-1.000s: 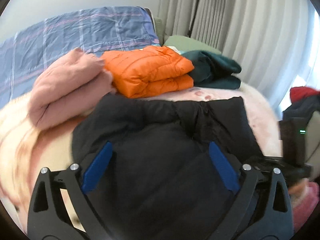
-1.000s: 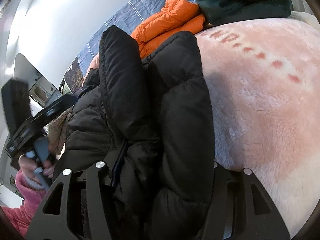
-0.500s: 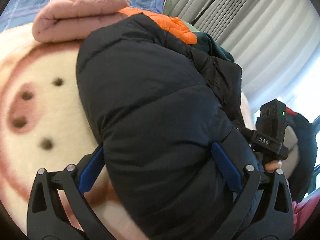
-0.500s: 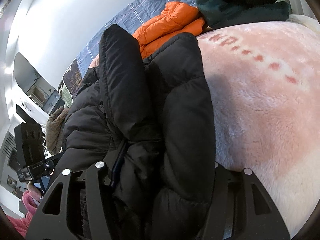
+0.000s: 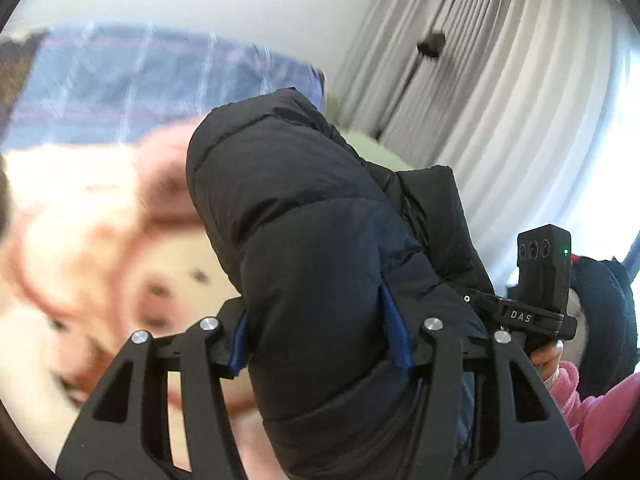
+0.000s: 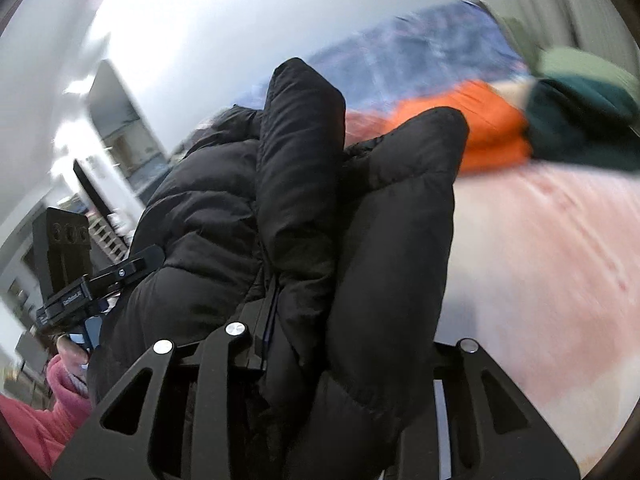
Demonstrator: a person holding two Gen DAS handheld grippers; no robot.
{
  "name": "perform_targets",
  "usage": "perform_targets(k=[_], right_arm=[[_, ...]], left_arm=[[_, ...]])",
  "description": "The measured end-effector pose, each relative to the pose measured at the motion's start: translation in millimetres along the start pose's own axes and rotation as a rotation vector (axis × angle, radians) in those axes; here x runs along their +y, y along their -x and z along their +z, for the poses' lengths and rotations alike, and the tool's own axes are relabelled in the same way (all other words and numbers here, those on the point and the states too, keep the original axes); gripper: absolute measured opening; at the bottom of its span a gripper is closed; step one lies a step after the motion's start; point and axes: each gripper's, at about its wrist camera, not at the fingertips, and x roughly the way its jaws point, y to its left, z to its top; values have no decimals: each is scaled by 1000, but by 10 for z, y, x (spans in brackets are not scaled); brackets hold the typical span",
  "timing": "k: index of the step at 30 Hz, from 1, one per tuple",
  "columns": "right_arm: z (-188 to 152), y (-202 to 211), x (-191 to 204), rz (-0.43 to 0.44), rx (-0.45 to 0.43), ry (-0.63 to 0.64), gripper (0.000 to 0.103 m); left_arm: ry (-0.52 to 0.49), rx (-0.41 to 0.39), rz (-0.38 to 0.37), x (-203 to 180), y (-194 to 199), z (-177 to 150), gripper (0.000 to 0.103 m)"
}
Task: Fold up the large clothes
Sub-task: 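Lift the black jacket bundle with both grippers off the blanket, then carry the black jacket bundle with both grippers beside the pink jacket and lower it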
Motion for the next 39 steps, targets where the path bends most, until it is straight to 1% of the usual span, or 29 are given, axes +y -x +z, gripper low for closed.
perform_targets(k=[1, 2, 4, 6, 8, 10, 11, 13, 16, 17, 20, 22, 24, 25, 26, 27, 28, 29, 30, 32, 34, 35, 36, 37, 38, 39], right_arm=[[93, -75, 70, 23, -1, 14, 32], [244, -207, 185, 56, -5, 40, 32], [518, -451, 371, 107, -14, 85, 32], [858, -815, 554, 168, -13, 97, 32], [1168, -1207, 726, 205, -9, 111, 32], [1452, -1666, 895, 223, 9, 115, 32], [1541, -1839, 950, 226, 18, 120, 32], [1700, -2209, 1052, 216, 37, 136, 32], [1856, -2802, 1189, 179, 76, 155, 32], [1890, -3043, 1210, 150, 92, 169, 32], [1887, -3580, 1211, 71, 130, 193, 32], [1862, -3949, 1120, 25, 164, 173, 32], [1747, -4410, 911, -45, 228, 123, 32], [1709, -4593, 825, -83, 263, 104, 35], [1590, -4843, 691, -160, 324, 90, 37], [1490, -4969, 663, -226, 331, 142, 37], [1396, -4991, 749, -271, 260, 263, 37], [1366, -4983, 815, -287, 210, 336, 40], [1334, -4970, 854, -297, 190, 392, 41], [1371, -4945, 803, -263, 205, 389, 41], [1438, -4845, 798, -225, 239, 372, 41], [1507, -4730, 781, -202, 243, 336, 42], [1560, -4582, 772, -184, 223, 297, 43], [1497, -4371, 864, -174, 198, 281, 49], [1530, -4121, 878, -173, 130, 262, 58], [1499, -3932, 956, -167, 84, 259, 58]], left_arm=[[-26, -32, 31, 17, 137, 109, 55], [-39, -47, 48, 50, 224, 181, 55], [-80, -91, 115, 152, 445, 432, 55], [-122, -130, 197, 283, 589, 714, 55], [-141, -151, 275, 475, 662, 991, 55], [-148, -159, 339, 705, 691, 1217, 55], [-152, -161, 367, 832, 696, 1303, 55], [-150, -158, 416, 1201, 645, 1494, 55], [-104, -150, 447, 1794, 563, 1628, 55], [-91, -141, 457, 1969, 505, 1653, 55], [-63, -101, 488, 2445, 230, 1676, 55], [-52, -60, 516, 2737, -78, 1662, 55], [-45, -5, 568, 3016, -443, 1581, 56], [-44, 23, 598, 3139, -542, 1492, 56], [-44, 90, 653, 3284, -824, 1385, 56], [-51, 151, 691, 3386, -981, 1239, 56], [-77, 212, 743, 3474, -1181, 1138, 57], [-114, 235, 802, 3477, -1336, 1023, 56], [-140, 206, 840, 3477, -1394, 940, 55], [-133, 187, 838, 3466, -1396, 901, 55], [-161, 189, 848, 3443, -1397, 866, 55], [-170, 193, 849, 3432, -1375, 858, 55], [-171, 197, 851, 3460, -1367, 862, 55], [-169, 198, 854, 3460, -1357, 869, 55], [-166, 198, 854, 3414, -1346, 900, 55], [-165, 197, 856, 3395, -1365, 899, 55]])
